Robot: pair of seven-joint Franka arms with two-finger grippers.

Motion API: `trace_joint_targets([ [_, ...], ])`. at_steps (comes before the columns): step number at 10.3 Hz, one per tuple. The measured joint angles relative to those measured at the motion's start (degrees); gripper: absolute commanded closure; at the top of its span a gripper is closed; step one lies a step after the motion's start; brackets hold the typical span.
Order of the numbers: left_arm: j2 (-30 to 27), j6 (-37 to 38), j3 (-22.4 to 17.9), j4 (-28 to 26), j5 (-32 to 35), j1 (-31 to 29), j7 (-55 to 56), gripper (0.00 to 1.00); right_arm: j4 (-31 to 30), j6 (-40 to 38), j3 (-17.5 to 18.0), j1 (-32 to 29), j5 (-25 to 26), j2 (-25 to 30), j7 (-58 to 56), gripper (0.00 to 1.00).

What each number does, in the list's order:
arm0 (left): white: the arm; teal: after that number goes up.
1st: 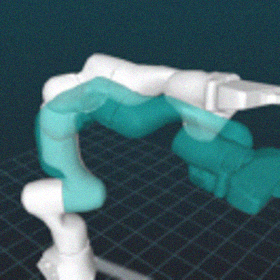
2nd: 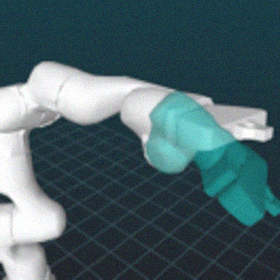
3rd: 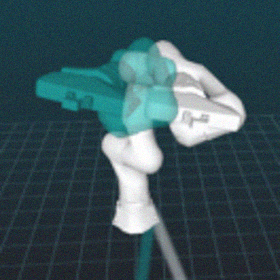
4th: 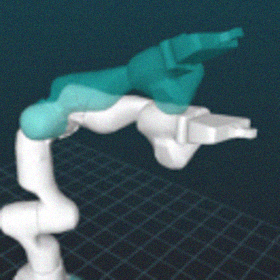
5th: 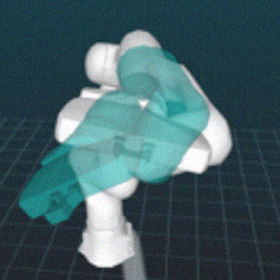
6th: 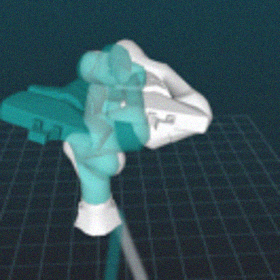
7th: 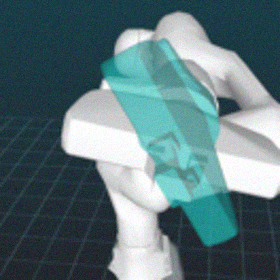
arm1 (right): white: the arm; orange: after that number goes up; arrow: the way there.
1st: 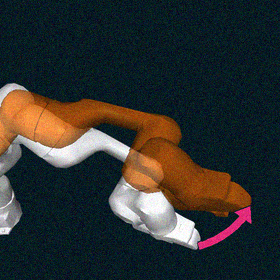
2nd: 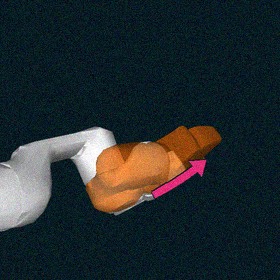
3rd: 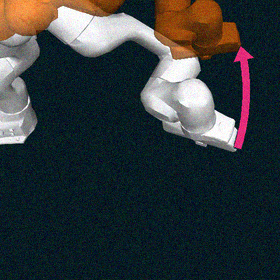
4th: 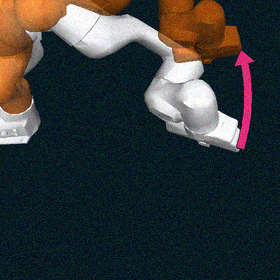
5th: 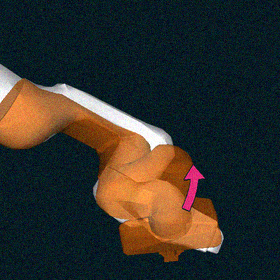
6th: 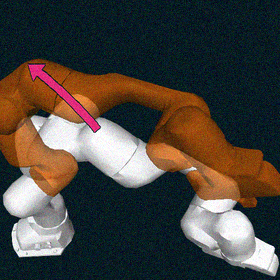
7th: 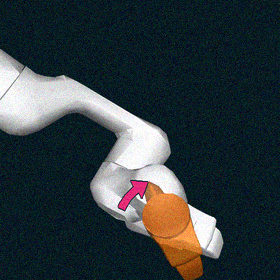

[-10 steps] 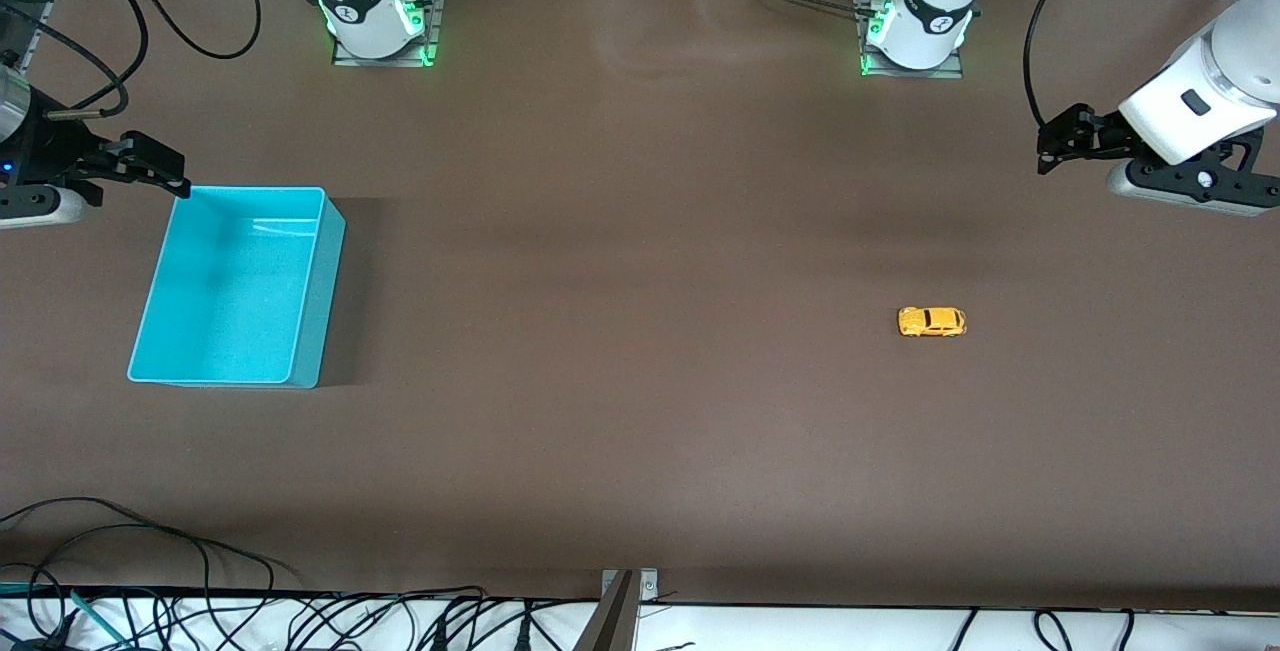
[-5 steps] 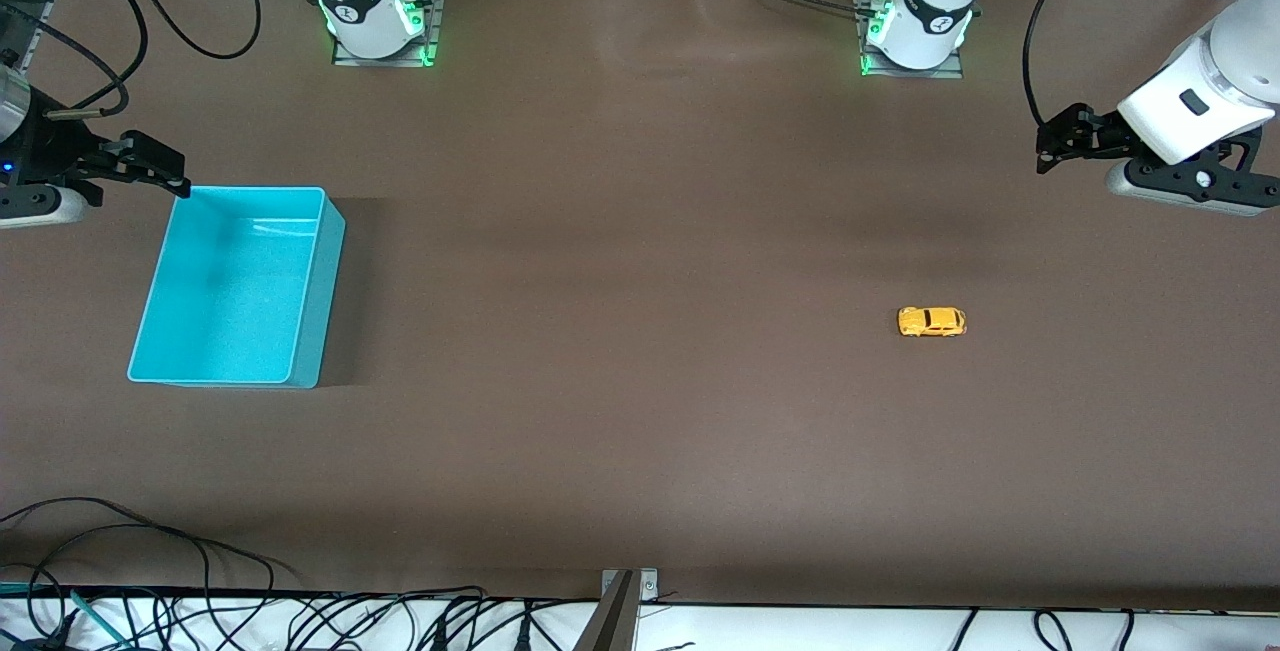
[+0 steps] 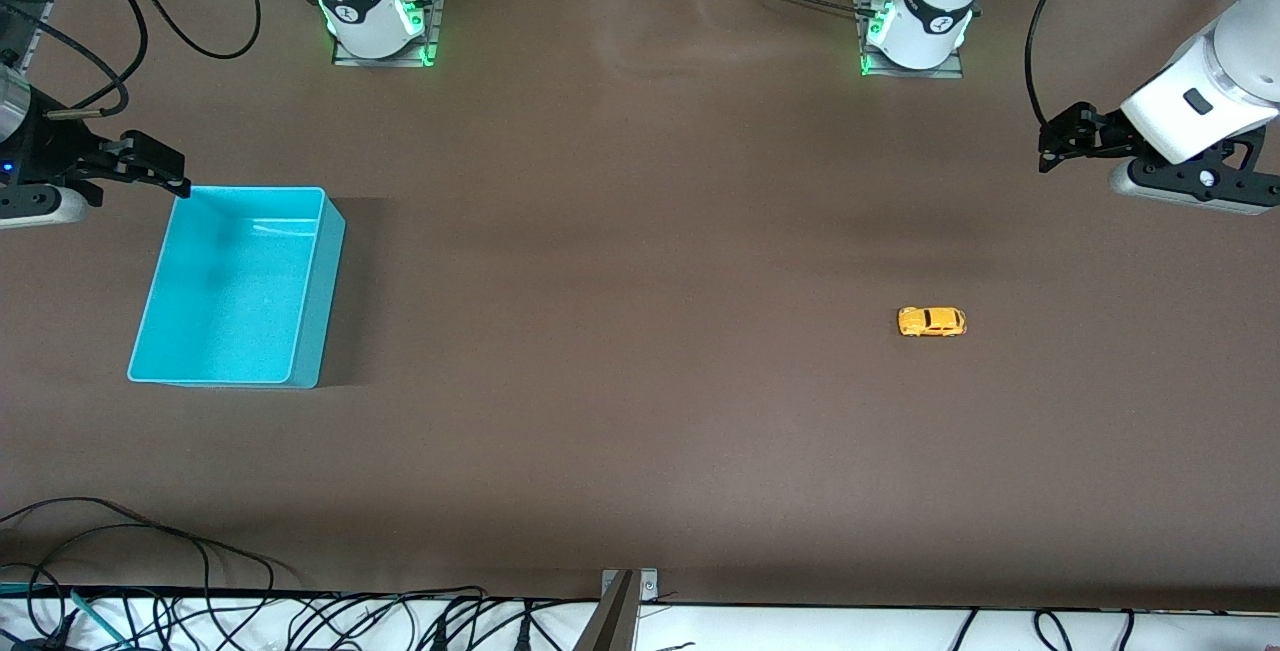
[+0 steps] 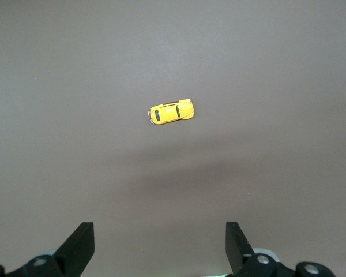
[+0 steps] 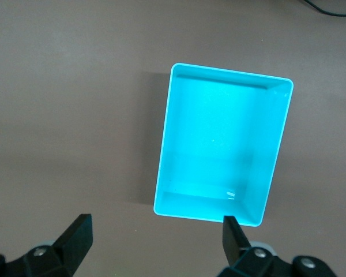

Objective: Wind up and store yellow beetle car

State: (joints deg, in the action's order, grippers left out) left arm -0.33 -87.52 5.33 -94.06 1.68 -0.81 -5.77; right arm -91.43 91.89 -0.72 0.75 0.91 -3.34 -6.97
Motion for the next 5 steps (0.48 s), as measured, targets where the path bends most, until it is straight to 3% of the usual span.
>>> trace_joint_targets([
  [5, 1.69, -0.12, 0.00, 2.05, 0.00, -0.07, 0.00, 0.00, 0.00, 0.00, 0.00, 0.00, 0.00, 0.00, -0.02, 0.00],
])
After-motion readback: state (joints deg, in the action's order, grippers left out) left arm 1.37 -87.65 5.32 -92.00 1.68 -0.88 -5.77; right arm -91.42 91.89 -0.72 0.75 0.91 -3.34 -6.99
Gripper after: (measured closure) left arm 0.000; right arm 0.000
